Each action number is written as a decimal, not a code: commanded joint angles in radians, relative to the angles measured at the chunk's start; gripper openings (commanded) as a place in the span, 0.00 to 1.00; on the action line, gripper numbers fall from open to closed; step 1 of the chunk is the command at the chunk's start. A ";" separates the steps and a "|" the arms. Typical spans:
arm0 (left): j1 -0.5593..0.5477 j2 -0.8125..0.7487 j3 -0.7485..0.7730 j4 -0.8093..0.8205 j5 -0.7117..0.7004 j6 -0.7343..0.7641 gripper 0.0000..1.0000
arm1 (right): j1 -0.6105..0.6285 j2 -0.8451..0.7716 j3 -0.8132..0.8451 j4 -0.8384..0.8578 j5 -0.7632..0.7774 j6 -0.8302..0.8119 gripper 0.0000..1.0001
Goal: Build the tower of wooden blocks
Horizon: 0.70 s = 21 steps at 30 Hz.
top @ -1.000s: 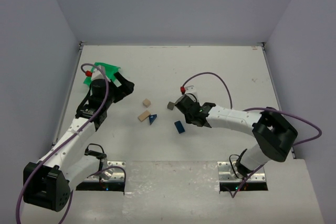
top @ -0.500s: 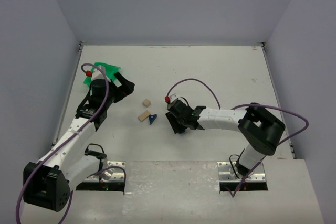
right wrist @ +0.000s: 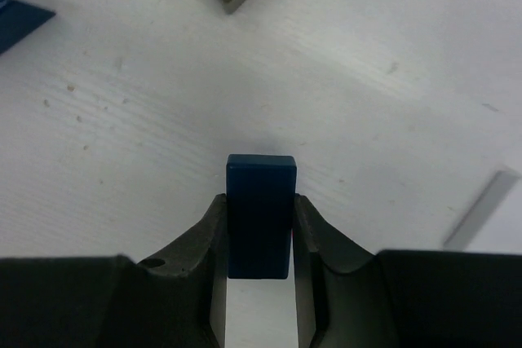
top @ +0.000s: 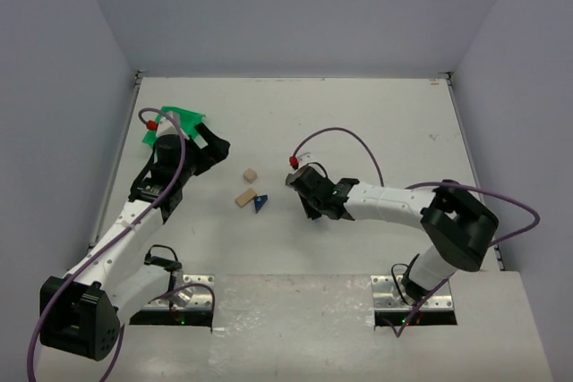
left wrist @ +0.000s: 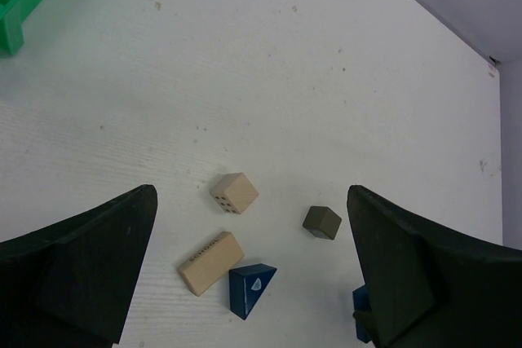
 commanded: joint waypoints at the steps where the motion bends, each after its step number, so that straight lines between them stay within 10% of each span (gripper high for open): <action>1: -0.012 0.002 -0.004 0.057 0.016 -0.002 1.00 | -0.155 -0.181 -0.041 -0.061 0.109 0.069 0.14; 12: -0.012 0.015 -0.007 0.071 0.019 0.001 1.00 | -0.588 -0.390 -0.221 -0.094 0.026 0.089 0.18; 21: -0.012 0.020 -0.004 0.073 0.022 0.003 1.00 | -0.632 -0.296 -0.225 -0.056 -0.020 0.098 0.18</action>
